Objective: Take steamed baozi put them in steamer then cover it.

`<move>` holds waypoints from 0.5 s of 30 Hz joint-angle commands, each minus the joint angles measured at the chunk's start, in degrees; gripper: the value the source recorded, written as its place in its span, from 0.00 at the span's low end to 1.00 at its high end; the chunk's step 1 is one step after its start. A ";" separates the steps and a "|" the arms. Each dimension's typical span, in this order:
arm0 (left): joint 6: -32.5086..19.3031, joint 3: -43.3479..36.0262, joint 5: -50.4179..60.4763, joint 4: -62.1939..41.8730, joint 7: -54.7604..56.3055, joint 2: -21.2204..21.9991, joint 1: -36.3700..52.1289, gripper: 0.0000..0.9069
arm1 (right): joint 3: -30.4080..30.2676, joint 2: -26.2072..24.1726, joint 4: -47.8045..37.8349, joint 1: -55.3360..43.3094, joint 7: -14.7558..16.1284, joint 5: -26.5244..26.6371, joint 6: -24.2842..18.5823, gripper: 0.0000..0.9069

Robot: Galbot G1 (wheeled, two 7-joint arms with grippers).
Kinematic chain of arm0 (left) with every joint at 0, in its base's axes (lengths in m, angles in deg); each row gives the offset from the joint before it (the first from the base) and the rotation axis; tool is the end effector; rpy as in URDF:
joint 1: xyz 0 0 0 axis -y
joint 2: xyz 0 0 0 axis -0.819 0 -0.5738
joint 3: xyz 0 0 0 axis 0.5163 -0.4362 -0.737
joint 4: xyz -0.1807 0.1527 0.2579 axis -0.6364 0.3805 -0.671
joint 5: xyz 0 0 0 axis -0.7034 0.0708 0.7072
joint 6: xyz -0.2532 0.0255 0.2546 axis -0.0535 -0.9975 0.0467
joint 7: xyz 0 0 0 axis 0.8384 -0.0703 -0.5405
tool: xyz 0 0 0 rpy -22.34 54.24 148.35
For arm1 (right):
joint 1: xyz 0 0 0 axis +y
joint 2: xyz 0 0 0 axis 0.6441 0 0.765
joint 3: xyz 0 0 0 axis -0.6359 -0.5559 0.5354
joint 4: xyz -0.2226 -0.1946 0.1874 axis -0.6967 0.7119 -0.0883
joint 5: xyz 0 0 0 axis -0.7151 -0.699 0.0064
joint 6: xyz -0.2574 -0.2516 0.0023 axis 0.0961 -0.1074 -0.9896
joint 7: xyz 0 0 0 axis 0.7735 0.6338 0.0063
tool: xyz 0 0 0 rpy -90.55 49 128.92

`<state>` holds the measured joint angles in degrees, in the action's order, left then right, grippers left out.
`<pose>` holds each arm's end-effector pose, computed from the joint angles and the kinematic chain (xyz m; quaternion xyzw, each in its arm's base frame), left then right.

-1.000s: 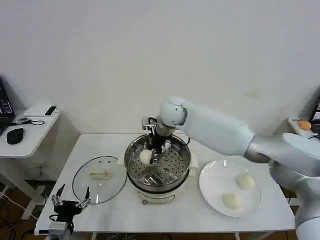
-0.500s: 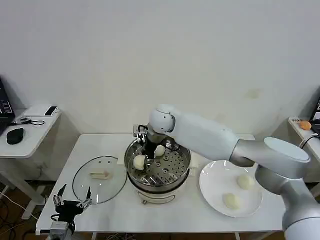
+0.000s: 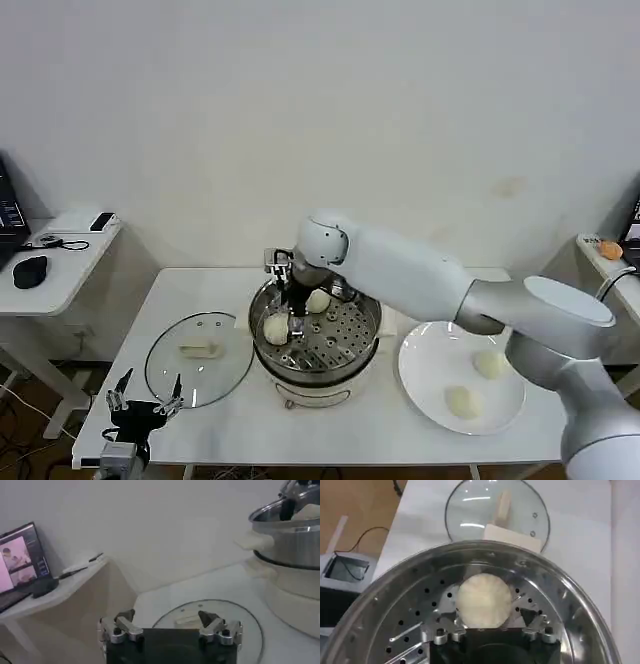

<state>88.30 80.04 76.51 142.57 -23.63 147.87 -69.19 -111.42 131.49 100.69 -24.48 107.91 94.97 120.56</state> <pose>0.1585 0.1006 -0.3088 0.0535 -0.9727 -0.1743 0.1434 0.5447 0.1968 -0.0939 0.6085 -0.5426 0.4802 0.3236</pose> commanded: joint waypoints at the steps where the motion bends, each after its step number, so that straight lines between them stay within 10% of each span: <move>1: 0.09 -0.15 0.00 0.05 -0.06 -0.07 -0.03 1.00 | 0.85 -6.35 4.48 -2.92 3.30 0.68 -1.11 1.00; 15: 0.21 -0.73 -0.12 0.93 -0.06 -0.80 -0.46 1.00 | 6.59 -32.38 20.21 -5.78 8.57 2.02 -3.68 1.00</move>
<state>88.49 79.38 76.38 143.51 -23.70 147.06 -69.65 -106.59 111.32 113.94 -28.75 114.43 96.32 117.96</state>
